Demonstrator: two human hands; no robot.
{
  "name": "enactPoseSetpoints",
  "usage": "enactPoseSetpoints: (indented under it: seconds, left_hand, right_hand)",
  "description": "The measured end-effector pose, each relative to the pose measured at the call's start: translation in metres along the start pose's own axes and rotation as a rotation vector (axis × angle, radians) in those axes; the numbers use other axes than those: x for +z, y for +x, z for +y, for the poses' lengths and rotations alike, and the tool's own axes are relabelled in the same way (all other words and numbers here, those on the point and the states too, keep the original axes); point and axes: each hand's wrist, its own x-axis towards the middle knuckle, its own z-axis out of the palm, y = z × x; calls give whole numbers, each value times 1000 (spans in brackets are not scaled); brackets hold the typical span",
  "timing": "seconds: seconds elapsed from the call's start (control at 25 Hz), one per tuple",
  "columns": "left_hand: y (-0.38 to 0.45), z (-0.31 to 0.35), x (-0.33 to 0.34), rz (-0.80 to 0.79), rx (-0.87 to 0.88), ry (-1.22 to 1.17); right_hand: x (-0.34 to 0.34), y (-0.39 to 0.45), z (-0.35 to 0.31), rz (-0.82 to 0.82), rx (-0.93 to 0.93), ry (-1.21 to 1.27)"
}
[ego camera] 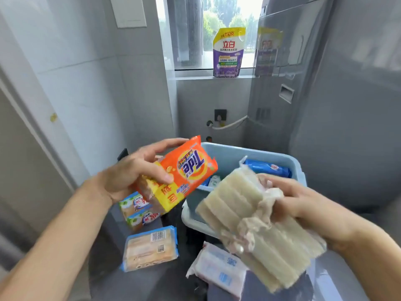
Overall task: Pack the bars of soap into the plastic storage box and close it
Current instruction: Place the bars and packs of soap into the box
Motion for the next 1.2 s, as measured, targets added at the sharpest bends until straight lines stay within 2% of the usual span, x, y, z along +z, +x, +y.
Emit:
enactPoseSetpoints:
  seconds: [0.08,0.12,0.28,0.4,0.48,0.6,0.72,0.8,0.88,0.96,1.04,1.08,1.16,1.2]
  left_hand:
    - [-22,-26,-6,-118,-137,-38]
    - [-28,-39,-7,-109,-207,-27]
    - [-27,-88,2,39,-448,167]
    - [-20,-107,8,56,-504,273]
    - [-13,-110,8,70,-475,407]
    - [-7,-112,3,118,-435,676]
    - [-6,-112,3,130,-409,829]
    - [-3,-98,5,297,-320,933]
    - [2,-76,9,538,-165,973]
    - [12,-47,15,669,17,951]
    - [33,-24,22,623,157,923]
    - [48,-16,25,557,197,951]
    - [89,-12,29,387,177,1110]
    - [111,-15,31,275,116,1207]
  right_hand:
    - [29,2,19,-137,29,-158]
    - [41,9,28,-141,40,-246]
    - [55,24,50,-34,167,-633]
    - [58,20,54,26,215,-685]
    - [56,16,54,137,215,-834]
    - [58,13,60,285,142,-1245]
    - [66,12,61,309,73,-1378]
    - [63,10,56,295,20,-1299]
    - [51,8,41,287,-107,-1024]
    - [25,12,26,386,-246,-817]
    - [-11,32,18,547,-272,-845]
    - [-29,45,17,620,-207,-946]
    - [-54,74,21,682,12,-1245]
    - [-61,87,27,659,91,-1367]
